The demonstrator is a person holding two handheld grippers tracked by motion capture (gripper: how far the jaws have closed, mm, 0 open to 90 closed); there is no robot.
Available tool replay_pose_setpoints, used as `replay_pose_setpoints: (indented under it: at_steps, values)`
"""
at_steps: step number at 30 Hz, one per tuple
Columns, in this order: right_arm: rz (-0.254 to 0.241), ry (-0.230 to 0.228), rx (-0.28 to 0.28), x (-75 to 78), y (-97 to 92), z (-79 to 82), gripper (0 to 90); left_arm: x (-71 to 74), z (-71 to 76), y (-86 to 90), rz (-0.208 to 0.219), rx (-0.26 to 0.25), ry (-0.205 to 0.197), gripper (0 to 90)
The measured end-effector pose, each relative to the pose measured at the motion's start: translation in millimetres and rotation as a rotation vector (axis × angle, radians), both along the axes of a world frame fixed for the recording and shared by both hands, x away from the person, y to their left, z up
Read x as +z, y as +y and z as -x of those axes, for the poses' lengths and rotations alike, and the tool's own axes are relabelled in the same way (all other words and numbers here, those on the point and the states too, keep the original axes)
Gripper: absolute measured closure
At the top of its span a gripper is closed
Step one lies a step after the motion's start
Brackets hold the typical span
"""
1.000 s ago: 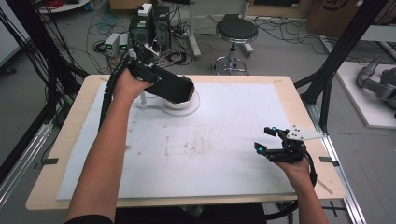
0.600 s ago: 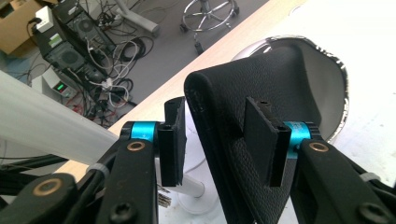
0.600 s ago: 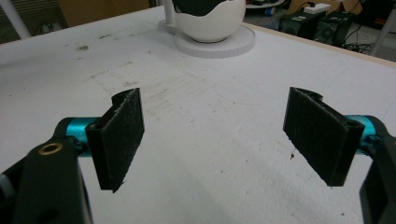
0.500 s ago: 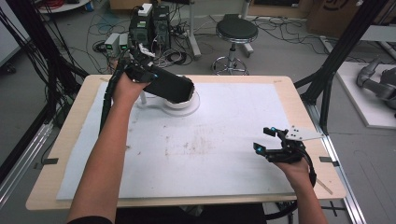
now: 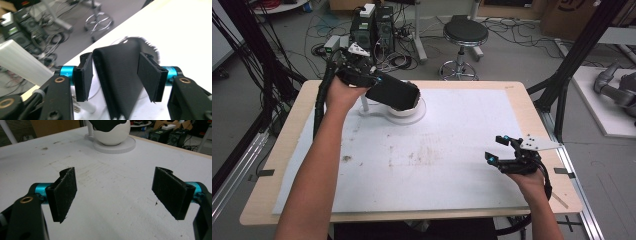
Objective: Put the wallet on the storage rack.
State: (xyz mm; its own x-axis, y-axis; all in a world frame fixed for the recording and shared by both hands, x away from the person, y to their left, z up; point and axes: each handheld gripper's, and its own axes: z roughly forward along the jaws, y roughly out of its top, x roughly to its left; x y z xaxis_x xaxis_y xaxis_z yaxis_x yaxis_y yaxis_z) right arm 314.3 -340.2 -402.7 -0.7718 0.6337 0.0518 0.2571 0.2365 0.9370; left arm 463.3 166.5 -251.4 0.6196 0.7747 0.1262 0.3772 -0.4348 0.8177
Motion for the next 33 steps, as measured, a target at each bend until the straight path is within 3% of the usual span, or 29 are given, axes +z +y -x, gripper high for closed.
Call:
replay_pose_setpoints:
  at_steps: [2, 7, 12, 18, 25, 27, 33]
  values:
    - [-0.008, -0.001, -0.006, 1.7, -2.0, 0.9, 20.6, 2.3, 12.4, 4.8, 0.065, -0.044, 0.003, 45.0]
    - [-0.010, -0.009, -0.019, 3.4, -5.2, 2.2, 20.4, -5.5, 33.7, 14.9, 0.149, -0.119, 0.029, 38.7]
    - [-0.009, -0.011, -0.023, 3.2, -6.6, 3.4, 20.3, -30.6, 52.0, 21.2, 0.194, -0.171, 0.062, 30.8]
    - [-0.018, -0.013, -0.036, 2.7, -9.1, 4.0, 20.3, -58.2, 69.3, 35.0, 0.252, -0.203, 0.085, 28.4]
    - [-0.005, -0.014, -0.050, -0.5, -7.2, -0.4, 19.3, -89.8, 84.3, 44.1, 0.265, -0.226, 0.105, 22.0]
    - [-0.005, -0.003, -0.053, -1.6, -6.8, -1.1, 19.0, -97.3, 89.6, 46.6, 0.284, -0.220, 0.100, 20.0]
    - [0.014, 0.006, -0.059, -5.3, -5.1, -5.2, 18.9, -114.5, 105.3, 48.2, 0.275, -0.222, 0.064, 14.8]
